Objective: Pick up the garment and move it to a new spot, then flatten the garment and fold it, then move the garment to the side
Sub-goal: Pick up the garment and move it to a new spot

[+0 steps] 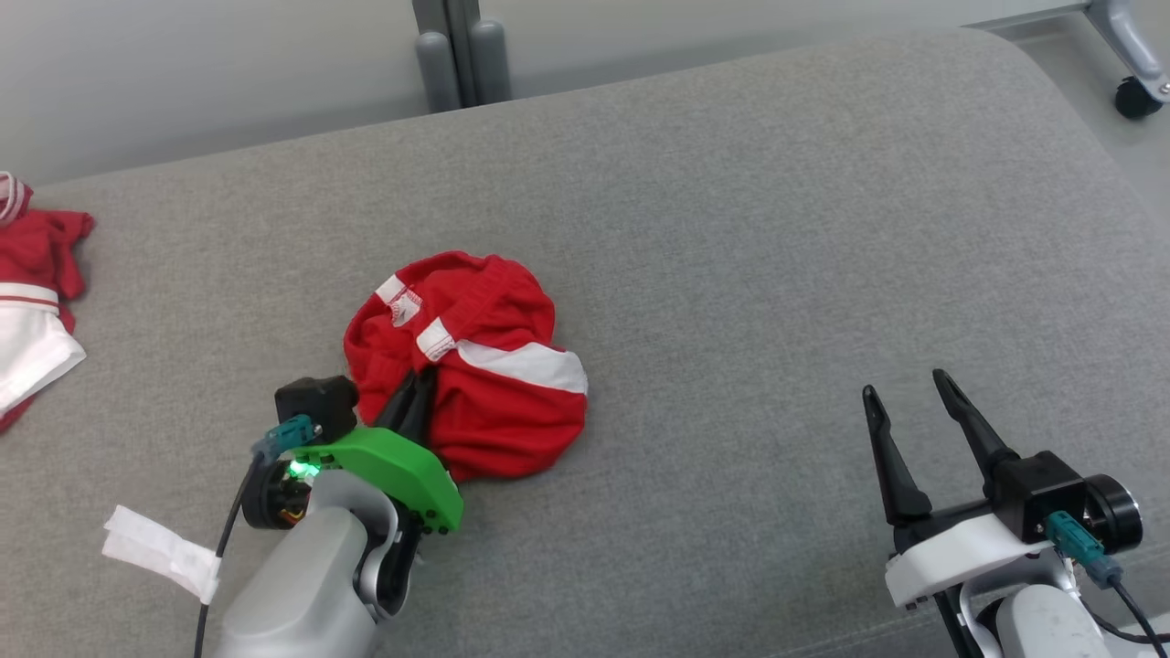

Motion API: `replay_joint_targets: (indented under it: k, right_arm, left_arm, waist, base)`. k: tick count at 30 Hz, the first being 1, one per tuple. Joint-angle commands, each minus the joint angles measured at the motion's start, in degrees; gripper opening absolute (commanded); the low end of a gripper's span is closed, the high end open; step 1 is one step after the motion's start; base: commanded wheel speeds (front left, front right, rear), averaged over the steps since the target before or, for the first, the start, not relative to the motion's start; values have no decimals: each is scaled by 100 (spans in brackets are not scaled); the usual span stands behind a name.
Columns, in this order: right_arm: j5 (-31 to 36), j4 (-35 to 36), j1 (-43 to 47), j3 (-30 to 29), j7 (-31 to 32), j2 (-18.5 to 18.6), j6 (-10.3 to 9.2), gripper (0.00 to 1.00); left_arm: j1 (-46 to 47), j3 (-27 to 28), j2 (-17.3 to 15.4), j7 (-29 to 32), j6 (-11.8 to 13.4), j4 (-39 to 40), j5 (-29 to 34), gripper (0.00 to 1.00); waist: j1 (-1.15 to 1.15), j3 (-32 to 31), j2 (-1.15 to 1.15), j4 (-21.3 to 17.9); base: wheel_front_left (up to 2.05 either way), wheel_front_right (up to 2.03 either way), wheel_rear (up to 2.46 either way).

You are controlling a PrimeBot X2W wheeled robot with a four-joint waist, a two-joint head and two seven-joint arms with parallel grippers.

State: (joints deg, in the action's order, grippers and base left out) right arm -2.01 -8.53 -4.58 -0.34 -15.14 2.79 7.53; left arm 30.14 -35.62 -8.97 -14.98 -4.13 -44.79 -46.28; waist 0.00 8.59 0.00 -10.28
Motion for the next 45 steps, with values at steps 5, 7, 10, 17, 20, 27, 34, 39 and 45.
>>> replay_joint_targets:
  k: [5,7,10,17,20,27,34,39,45]
  right_arm:
    - [42,-48,-2,29,-2,19,-8,100]
    - [51,-61,41,50,-2,19,-8,100]
    - [86,-51,102,87,-2,20,-8,100]
    - [128,-44,265,144,-2,21,-8,100]
    - [136,-36,298,143,-2,20,-8,100]
    - [107,-36,398,138,-2,20,-8,100]
    - [43,-93,486,100,-2,20,-8,100]
    - [17,-105,532,54,-2,20,-8,100]
    - [-6,-119,570,54,-2,20,-8,100]
  left_arm:
    - [-344,425,139,-24,-103,245,383,100]
    - [-458,549,175,-24,-148,350,584,100]
    - [-620,727,193,-25,-199,538,786,100]
    - [-1180,1165,140,-18,-294,1233,1414,100]
    - [-1442,1383,167,-17,-306,1492,1582,100]
    - [-2058,1921,257,-17,-326,1932,1898,100]
    - [-2629,2437,415,-18,-338,2318,2109,100]
    - [-2967,2670,516,-18,-344,2525,2309,100]
    - [-3128,2760,559,-18,-343,2601,2401,100]
  waist:
    - [0,-167,0,191]
    - [0,-266,0,252]
    - [0,-405,0,317]
    - [0,-787,0,467]
    - [0,-867,0,524]
    - [0,-970,0,628]
    - [0,-1022,0,678]
    - [0,-1055,0,689]
    - [0,-1084,0,688]
  base:
    - [0,0,0]
    - [0,0,0]
    - [0,0,0]
    - [0,0,0]
    - [0,0,0]
    - [0,0,0]
    - [0,0,0]
    - [0,0,0]
    - [0,0,0]
